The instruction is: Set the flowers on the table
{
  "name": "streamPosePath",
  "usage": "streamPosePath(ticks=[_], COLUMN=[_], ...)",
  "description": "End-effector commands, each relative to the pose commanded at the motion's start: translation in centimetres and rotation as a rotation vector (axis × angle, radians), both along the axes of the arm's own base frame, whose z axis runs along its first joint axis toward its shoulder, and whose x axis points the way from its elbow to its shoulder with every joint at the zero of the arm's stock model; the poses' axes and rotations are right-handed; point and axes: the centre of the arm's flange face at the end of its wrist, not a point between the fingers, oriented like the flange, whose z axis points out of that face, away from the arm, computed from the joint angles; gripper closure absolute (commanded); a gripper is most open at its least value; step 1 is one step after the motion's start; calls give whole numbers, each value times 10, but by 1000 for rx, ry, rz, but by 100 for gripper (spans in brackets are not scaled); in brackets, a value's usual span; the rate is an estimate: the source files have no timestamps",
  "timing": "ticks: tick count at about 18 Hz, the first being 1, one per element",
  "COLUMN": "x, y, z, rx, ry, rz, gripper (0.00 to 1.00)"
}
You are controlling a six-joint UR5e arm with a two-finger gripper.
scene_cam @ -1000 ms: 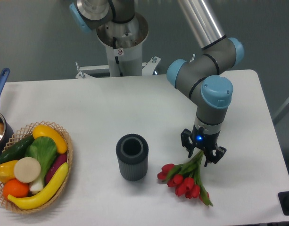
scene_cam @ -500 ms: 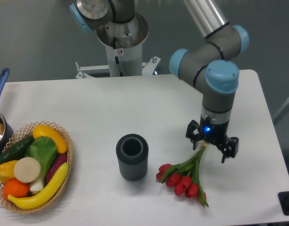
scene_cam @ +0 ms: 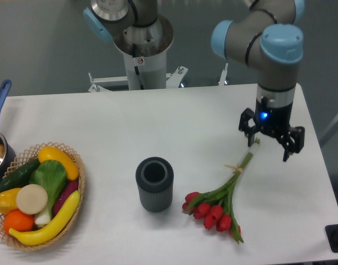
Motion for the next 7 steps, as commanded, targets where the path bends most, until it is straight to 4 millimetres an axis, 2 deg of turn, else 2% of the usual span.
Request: streamPosePath(ticks=[1,3,5,7], x=[-3,-8,-8,-9], y=[-31,-66,-82,-85], z=[3,5,6,6], rx=[-28,-58,-66,-68], ry=[-11,-14,-5,-3], rz=[-32,-103,-133,-137], gripper=[0,0,0,0])
